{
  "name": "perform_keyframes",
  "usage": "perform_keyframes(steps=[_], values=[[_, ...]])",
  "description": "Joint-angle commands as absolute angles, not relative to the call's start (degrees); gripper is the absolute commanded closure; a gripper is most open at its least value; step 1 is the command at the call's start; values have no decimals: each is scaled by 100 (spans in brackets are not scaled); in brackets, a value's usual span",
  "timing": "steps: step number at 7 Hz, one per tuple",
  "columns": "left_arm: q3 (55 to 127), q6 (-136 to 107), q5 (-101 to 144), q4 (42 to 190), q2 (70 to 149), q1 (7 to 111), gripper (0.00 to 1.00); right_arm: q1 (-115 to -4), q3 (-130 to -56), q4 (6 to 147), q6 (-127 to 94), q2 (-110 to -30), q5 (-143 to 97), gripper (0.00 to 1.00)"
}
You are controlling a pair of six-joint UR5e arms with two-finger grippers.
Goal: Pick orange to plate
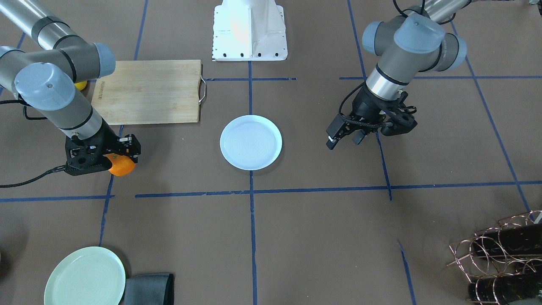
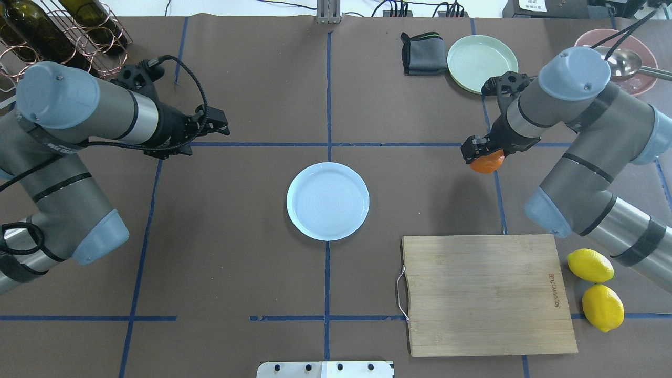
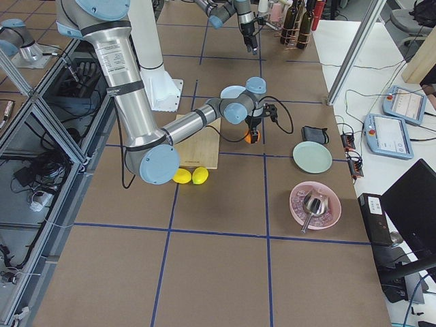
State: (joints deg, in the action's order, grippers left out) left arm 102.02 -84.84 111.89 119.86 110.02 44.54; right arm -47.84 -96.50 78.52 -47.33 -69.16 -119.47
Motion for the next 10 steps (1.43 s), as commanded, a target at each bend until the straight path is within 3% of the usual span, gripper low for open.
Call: perform_keyframes(steps=[1, 4, 7, 10], values=[[10406, -7310, 11668, 11979, 10444, 5137, 0, -4598, -9729, 8198, -5551, -6227, -11962, 100], [11019, -4466, 11839, 9957, 10143, 6194, 0, -4159, -9712, 8262, -6135, -5644, -11848, 100], [11030, -2089, 11892, 9852, 9363, 6889, 0, -3377, -9511, 8270, -6643, -5082, -11024, 100], [10890, -1380, 11892, 9844, 9106, 7065, 0, -2779, -8373, 8279, -6671, -4310, -10215, 100]])
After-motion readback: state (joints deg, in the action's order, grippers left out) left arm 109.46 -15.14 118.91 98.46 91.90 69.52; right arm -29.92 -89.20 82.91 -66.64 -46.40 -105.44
